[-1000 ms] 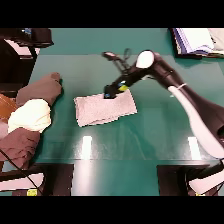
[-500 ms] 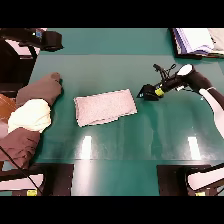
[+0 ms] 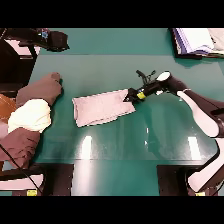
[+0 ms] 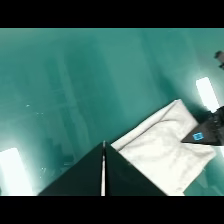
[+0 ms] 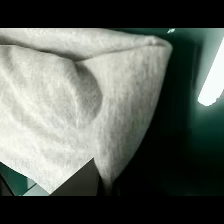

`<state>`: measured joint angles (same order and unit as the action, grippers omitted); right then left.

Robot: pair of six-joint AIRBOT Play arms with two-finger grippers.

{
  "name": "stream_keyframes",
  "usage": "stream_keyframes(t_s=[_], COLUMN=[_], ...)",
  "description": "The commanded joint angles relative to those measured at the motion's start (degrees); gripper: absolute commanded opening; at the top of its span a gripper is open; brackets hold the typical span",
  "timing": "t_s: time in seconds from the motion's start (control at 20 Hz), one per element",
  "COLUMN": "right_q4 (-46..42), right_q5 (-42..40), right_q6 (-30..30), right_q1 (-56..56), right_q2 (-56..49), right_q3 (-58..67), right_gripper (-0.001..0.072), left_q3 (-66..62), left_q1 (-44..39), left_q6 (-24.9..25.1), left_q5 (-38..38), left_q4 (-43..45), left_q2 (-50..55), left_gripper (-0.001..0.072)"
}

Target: Fold the shirts.

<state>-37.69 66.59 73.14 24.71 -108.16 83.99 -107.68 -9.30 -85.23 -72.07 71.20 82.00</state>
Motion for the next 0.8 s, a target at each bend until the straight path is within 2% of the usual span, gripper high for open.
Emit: stream_keyframes(t_s=[0.0, 0.15, 0.25, 0.55, 0.75], right_q4=[-2.8, -10.4, -14.4, -18.3, -19.4], right_q5=[0.3, 0.1, -0.4, -3.8, -4.1], right_q6=[0.2, 3.1, 5.2, 6.0, 6.0], right_q1=[1.7, -4.3, -12.4, -44.0, -62.1], right_q2=[-1.1, 4.9, 11.1, 30.2, 37.3], right_q3=[6.5, 7.3, 4.3, -8.9, -15.3], right_gripper=[0.0013, 0.0012, 0.0012, 0.0012, 0.0012], left_q3=[0.0, 0.0, 0.0, 0.0, 0.0], left_q1=[-0.4, -3.5, -6.2, -10.6, -10.8], left_q6=[-0.1, 0.2, 0.3, 1.2, 1.1], left_q5=[-0.2, -0.5, -0.3, 1.1, 3.2], left_q4=[-1.2, -0.1, 0.7, 0.7, 0.4], left_q2=[0.0, 0.0, 0.0, 0.0, 0.0], left_gripper=[0.0018, 0.0019, 0.0019, 0.0019, 0.0019])
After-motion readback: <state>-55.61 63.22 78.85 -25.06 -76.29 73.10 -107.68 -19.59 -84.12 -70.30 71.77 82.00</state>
